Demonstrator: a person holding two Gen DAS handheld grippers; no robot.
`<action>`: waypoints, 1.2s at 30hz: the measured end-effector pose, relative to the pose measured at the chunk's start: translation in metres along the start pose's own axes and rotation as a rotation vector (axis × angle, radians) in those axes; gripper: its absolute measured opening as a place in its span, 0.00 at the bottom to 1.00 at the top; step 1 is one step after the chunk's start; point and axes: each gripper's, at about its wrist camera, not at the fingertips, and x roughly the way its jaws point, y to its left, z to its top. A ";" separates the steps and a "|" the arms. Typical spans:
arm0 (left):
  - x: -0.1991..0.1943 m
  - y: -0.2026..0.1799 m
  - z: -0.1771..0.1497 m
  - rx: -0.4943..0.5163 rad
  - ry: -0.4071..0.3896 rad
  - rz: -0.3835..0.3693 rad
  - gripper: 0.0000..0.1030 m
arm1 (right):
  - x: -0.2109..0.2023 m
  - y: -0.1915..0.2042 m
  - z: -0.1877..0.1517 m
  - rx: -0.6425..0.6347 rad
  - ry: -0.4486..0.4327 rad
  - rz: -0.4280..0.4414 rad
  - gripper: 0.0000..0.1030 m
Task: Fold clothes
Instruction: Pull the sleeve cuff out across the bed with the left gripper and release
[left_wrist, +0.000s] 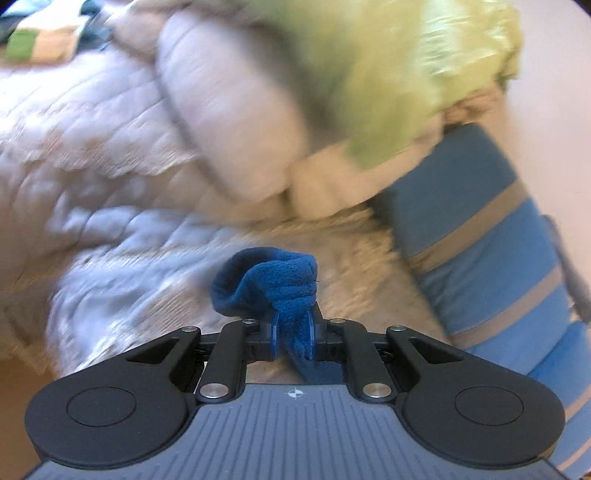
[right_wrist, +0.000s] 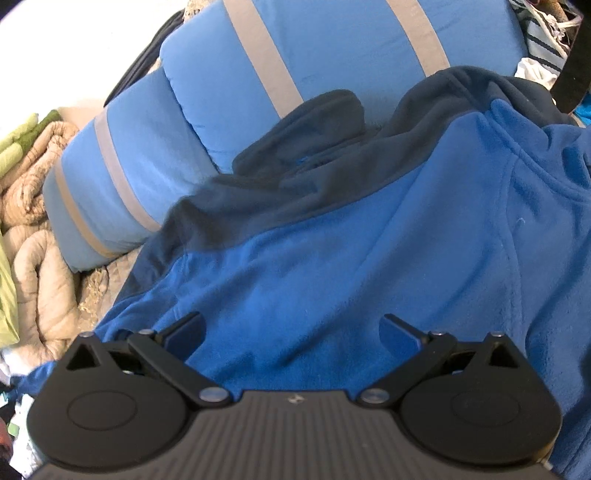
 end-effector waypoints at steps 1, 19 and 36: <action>0.002 0.003 -0.005 -0.001 0.010 0.013 0.10 | 0.001 0.000 -0.001 -0.003 0.001 -0.006 1.00; 0.011 0.077 -0.057 -0.258 0.114 -0.029 0.11 | 0.006 -0.007 -0.011 0.012 0.047 -0.067 1.00; -0.017 -0.010 0.012 0.024 -0.101 0.051 0.10 | 0.015 -0.011 -0.011 -0.002 0.095 -0.079 1.00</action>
